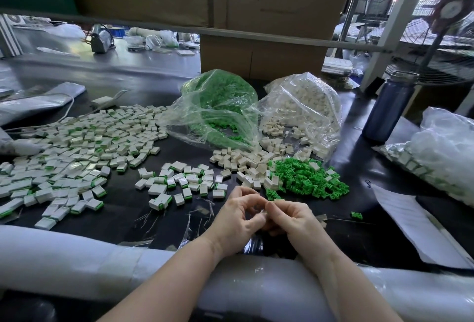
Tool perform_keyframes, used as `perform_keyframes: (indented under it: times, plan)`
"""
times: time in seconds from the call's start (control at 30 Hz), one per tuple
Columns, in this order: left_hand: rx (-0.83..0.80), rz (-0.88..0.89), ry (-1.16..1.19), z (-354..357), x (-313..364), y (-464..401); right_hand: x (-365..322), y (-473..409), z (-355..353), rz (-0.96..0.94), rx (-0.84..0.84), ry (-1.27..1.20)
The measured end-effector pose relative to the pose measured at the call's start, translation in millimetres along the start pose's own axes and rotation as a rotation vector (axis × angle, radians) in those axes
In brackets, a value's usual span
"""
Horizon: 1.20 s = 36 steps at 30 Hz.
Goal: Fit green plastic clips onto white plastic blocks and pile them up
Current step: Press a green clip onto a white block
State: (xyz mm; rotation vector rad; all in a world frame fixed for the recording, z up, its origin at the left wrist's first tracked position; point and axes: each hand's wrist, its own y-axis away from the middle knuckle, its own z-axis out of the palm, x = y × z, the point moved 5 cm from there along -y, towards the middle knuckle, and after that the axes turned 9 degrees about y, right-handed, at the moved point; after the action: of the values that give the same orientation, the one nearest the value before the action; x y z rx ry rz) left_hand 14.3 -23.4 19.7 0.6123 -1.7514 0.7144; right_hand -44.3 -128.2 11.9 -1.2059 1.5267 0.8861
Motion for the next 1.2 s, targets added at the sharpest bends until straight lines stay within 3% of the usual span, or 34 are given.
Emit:
perform_keyframes:
  times: [0.6, 1.0, 1.2]
  plan:
    - [-0.148, -0.004, -0.123, 11, 0, 1, 4, 2, -6, 0.050, 0.022, -0.121]
    - [-0.154, -0.016, -0.135, 11, 0, 2, 3, 3, -5, 0.055, 0.035, -0.148]
    - [-0.052, 0.006, -0.033, 3, 2, 1, -1, 3, -5, 0.019, 0.100, -0.151]
